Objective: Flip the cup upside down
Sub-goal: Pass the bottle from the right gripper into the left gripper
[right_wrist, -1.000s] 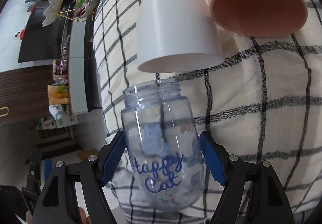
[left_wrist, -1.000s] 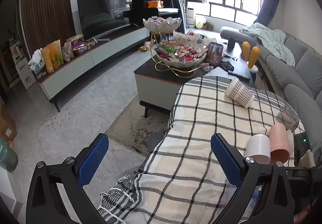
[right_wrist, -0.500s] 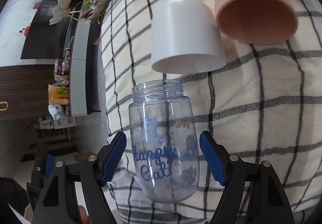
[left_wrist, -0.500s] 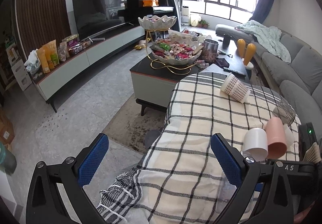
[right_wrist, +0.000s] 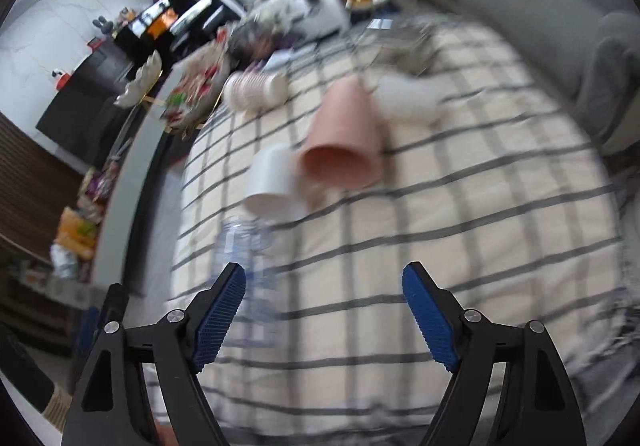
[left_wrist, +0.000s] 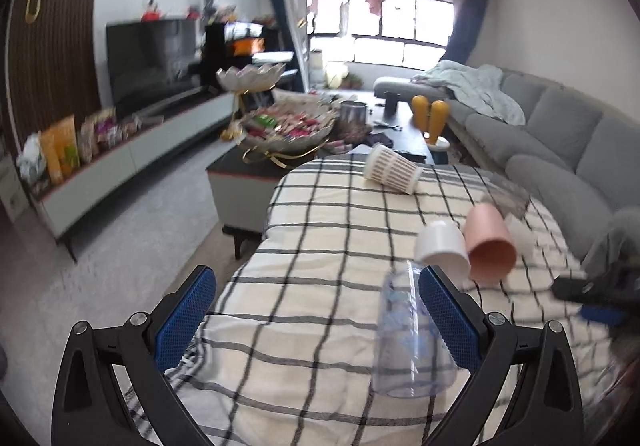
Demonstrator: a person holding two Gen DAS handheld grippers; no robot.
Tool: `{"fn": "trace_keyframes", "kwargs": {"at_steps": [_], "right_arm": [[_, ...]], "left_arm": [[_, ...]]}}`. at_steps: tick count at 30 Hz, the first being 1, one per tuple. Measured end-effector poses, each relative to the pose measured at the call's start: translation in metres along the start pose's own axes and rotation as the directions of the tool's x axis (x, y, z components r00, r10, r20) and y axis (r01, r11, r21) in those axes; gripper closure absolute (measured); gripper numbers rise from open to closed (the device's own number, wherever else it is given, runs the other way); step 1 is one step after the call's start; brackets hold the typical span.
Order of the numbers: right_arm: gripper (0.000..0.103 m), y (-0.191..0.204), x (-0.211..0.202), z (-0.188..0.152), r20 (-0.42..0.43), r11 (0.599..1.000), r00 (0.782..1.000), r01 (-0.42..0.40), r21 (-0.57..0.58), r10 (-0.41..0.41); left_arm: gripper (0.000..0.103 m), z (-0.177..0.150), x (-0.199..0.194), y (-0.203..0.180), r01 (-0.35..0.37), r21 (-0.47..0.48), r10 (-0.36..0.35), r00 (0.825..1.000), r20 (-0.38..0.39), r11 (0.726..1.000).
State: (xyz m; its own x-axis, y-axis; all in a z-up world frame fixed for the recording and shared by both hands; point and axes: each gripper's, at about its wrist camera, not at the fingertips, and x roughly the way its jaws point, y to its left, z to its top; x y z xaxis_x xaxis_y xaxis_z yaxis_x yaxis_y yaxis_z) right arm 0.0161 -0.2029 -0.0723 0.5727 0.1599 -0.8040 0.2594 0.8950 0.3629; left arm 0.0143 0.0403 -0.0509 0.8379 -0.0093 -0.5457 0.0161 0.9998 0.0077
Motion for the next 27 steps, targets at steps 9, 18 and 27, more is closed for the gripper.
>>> {"fn": "trace_keyframes", "kwargs": {"at_steps": [9,18,27], "right_arm": [[0.020,-0.024,-0.035,-0.015,0.137,0.991,0.985,0.116,-0.070,-0.105],[0.020,-0.053,-0.018,-0.018,0.042,0.996,0.996,0.080,0.051,-0.082],[0.020,-0.060,-0.004,-0.024,-0.025,0.993,0.998,0.062,0.102,-0.059]], "left_arm": [[0.000,-0.030,0.016,-0.051,0.114,0.119,-0.112,0.993,-0.024,0.986],[0.000,-0.048,0.049,-0.059,0.110,0.097,-0.100,0.990,-0.094,0.989],[0.016,-0.057,0.065,-0.064,0.124,0.099,-0.107,0.981,-0.161,0.987]]}}
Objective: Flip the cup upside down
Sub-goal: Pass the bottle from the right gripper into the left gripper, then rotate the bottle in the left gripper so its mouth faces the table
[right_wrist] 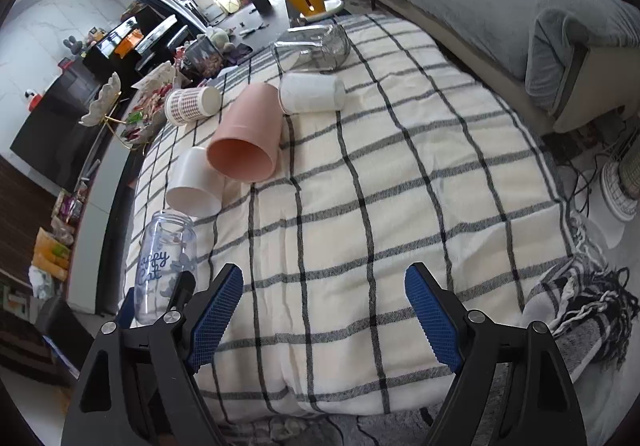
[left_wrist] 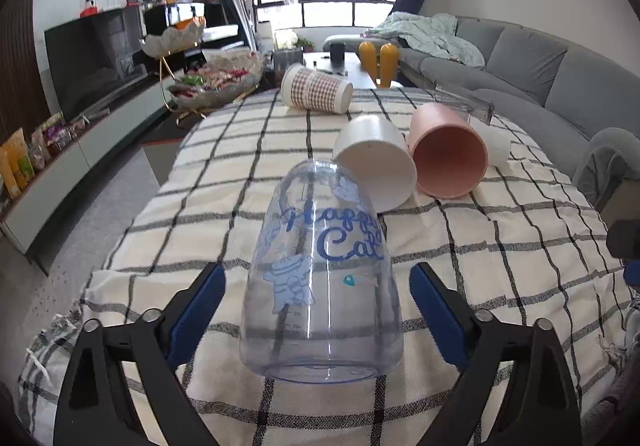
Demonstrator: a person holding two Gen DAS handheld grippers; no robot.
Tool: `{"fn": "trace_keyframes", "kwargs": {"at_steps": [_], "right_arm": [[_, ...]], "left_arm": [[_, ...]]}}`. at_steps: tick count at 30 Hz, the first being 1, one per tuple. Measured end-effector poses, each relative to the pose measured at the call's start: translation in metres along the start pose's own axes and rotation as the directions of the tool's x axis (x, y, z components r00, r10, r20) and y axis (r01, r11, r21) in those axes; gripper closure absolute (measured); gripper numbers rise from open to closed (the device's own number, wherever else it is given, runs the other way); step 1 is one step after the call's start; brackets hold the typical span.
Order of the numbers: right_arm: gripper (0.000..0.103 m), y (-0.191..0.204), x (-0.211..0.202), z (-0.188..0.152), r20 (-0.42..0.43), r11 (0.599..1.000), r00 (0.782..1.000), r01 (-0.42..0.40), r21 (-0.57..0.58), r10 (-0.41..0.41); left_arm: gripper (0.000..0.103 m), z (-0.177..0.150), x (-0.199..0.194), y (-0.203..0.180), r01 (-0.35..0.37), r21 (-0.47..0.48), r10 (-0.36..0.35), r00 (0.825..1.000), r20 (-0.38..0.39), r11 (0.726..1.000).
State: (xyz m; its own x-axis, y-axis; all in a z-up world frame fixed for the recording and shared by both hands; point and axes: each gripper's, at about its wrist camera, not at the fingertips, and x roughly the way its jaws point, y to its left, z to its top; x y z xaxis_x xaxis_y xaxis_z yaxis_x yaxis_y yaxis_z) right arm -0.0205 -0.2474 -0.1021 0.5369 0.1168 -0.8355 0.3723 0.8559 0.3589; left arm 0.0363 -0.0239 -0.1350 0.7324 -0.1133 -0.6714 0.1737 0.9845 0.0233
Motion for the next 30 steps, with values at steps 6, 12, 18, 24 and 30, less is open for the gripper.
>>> {"fn": "trace_keyframes", "kwargs": {"at_steps": [6,12,18,24,30], "right_arm": [[0.020,0.004,0.001,-0.001,-0.010,1.000,1.000,-0.002,-0.006,0.002],[0.020,0.010,-0.003,-0.002,0.005,1.000,1.000,-0.003,-0.030,0.003],[0.020,0.014,-0.010,-0.001,0.018,0.999,0.999,-0.027,-0.038,0.028],[0.020,0.018,-0.021,0.002,0.020,0.998,0.998,-0.067,-0.017,0.067],[0.020,0.037,-0.031,0.021,-0.022,0.995,0.996,-0.091,0.038,0.092]], "left_arm": [[0.031,0.000,0.005,0.004,0.023,-0.019,-0.023,0.999,-0.032,1.000],[0.031,0.002,-0.004,0.009,0.021,-0.028,-0.021,1.000,0.003,0.999],[0.031,0.014,-0.023,0.007,0.029,0.011,-0.029,0.999,0.032,1.000],[0.032,0.032,-0.033,0.016,0.055,0.010,-0.054,0.994,-0.091,0.998],[0.032,0.063,-0.050,0.013,0.130,0.104,-0.100,0.964,-0.248,0.986]]}}
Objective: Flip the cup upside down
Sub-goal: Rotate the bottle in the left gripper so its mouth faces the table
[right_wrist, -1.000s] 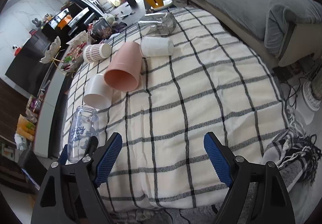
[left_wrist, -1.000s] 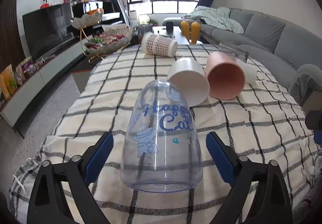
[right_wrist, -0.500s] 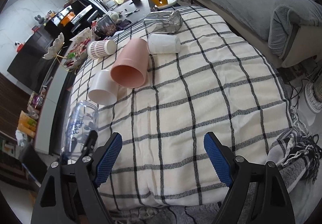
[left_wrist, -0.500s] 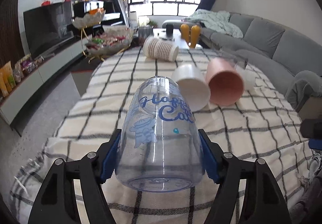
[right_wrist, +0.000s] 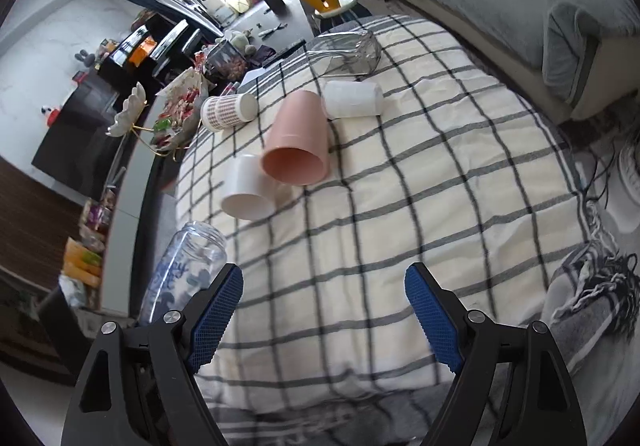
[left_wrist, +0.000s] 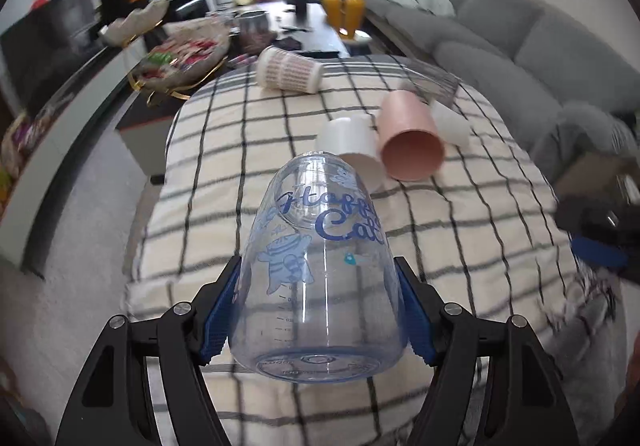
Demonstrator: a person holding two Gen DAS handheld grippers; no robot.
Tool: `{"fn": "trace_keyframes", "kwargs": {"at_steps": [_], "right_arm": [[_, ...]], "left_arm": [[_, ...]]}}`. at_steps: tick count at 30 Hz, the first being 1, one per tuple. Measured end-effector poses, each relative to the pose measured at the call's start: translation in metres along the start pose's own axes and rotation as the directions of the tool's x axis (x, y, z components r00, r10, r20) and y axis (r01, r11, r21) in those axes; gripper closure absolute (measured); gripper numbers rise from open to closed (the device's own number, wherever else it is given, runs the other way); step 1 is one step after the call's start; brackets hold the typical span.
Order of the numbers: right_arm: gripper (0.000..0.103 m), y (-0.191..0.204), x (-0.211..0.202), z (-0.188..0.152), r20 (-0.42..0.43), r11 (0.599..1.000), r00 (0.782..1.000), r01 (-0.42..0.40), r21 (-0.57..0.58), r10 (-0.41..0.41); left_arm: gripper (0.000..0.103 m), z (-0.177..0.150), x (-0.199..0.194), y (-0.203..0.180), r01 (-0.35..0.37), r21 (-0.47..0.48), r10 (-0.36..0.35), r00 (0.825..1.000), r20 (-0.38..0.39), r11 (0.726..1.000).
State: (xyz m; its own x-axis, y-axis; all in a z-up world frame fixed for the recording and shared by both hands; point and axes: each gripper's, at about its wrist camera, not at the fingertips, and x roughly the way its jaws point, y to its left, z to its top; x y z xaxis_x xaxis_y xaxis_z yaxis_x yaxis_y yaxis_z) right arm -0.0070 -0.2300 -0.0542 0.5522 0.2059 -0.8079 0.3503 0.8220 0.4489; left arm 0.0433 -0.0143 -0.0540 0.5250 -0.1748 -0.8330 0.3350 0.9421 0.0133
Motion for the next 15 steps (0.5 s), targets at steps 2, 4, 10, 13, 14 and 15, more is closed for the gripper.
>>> {"fn": "trace_keyframes", "kwargs": {"at_steps": [2,4,10,13,14,15], "right_arm": [[0.020,0.009,-0.004,0.009,0.009,1.000,1.000,0.014,0.000,-0.014],[0.020,0.014,-0.005,0.018,-0.007,1.000,1.000,0.007,0.022,-0.007],[0.019,0.011,-0.002,0.035,-0.052,0.994,0.998,-0.024,0.108,0.030],[0.019,0.004,0.005,0.044,-0.067,0.987,0.997,-0.018,0.159,0.029],[0.019,0.002,0.008,0.045,-0.074,0.985,0.997,-0.013,0.171,0.026],[0.019,0.000,0.011,0.047,-0.085,0.983,0.996,-0.008,0.184,0.024]], "left_arm": [[0.032,0.013,-0.001,-0.001,0.017,0.027,-0.015,0.996,-0.089,0.999],[0.032,0.025,0.005,0.001,0.036,0.020,-0.030,0.973,-0.228,0.999],[0.032,0.041,0.027,-0.005,0.081,0.024,-0.057,0.855,-0.516,0.996],[0.032,0.057,0.038,-0.013,0.091,0.052,-0.043,0.810,-0.585,0.995],[0.032,0.062,0.043,-0.016,0.110,0.044,-0.060,0.785,-0.617,0.993],[0.032,0.066,0.048,-0.017,0.124,0.034,-0.073,0.759,-0.647,0.992]]}}
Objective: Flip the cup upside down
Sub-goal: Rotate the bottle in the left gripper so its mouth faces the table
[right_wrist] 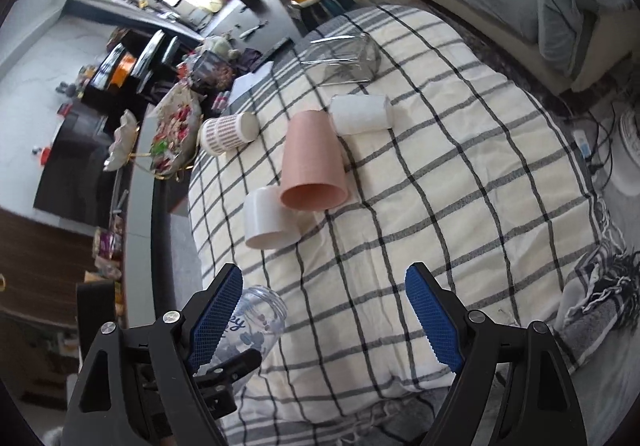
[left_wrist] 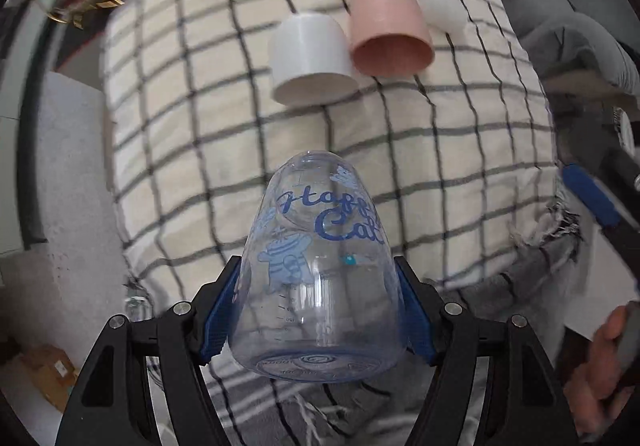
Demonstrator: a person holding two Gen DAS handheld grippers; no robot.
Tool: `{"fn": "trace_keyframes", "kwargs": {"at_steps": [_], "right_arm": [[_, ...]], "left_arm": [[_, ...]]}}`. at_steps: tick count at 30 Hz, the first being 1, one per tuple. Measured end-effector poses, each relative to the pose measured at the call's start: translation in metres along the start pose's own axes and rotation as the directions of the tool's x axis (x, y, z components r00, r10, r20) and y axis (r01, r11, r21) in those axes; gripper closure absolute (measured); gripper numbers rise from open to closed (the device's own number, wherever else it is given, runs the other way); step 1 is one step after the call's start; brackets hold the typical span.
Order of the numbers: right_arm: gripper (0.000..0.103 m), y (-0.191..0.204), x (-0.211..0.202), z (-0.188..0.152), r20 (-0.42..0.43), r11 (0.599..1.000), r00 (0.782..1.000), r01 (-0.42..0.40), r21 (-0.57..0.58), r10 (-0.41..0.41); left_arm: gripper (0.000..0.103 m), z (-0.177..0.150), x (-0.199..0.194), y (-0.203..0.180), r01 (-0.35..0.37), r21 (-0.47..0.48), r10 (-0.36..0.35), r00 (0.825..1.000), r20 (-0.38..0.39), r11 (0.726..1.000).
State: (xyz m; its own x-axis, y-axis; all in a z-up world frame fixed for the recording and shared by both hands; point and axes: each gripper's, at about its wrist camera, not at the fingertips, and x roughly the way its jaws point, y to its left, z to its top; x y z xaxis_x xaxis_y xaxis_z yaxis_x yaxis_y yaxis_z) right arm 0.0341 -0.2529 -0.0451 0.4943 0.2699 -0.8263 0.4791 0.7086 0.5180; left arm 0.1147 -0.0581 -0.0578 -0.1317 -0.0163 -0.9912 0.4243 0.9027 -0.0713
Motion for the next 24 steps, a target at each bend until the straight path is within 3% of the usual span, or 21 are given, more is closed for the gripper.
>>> {"fn": "trace_keyframes", "kwargs": {"at_steps": [6,10,17,24], "right_arm": [[0.018,-0.005,0.017,0.016,-0.052,0.999,0.999,0.009,0.039,-0.007],[0.018,-0.011,0.023,0.023,-0.057,0.997,0.998,0.014,0.071,-0.010],[0.018,-0.017,0.030,0.029,-0.071,0.996,0.997,0.006,0.092,0.000],[0.018,-0.018,0.030,0.029,-0.062,0.995,0.998,0.003,0.099,0.003]], "left_arm": [[0.032,0.033,0.020,-0.010,0.030,0.040,-0.023,0.984,-0.176,0.999],[0.032,0.046,0.037,-0.011,0.018,0.054,-0.005,0.970,-0.243,0.998],[0.031,0.060,0.039,-0.022,0.016,0.086,0.005,0.971,-0.238,0.996],[0.023,0.060,0.033,-0.022,0.021,0.087,-0.002,0.978,-0.210,0.996]]}}
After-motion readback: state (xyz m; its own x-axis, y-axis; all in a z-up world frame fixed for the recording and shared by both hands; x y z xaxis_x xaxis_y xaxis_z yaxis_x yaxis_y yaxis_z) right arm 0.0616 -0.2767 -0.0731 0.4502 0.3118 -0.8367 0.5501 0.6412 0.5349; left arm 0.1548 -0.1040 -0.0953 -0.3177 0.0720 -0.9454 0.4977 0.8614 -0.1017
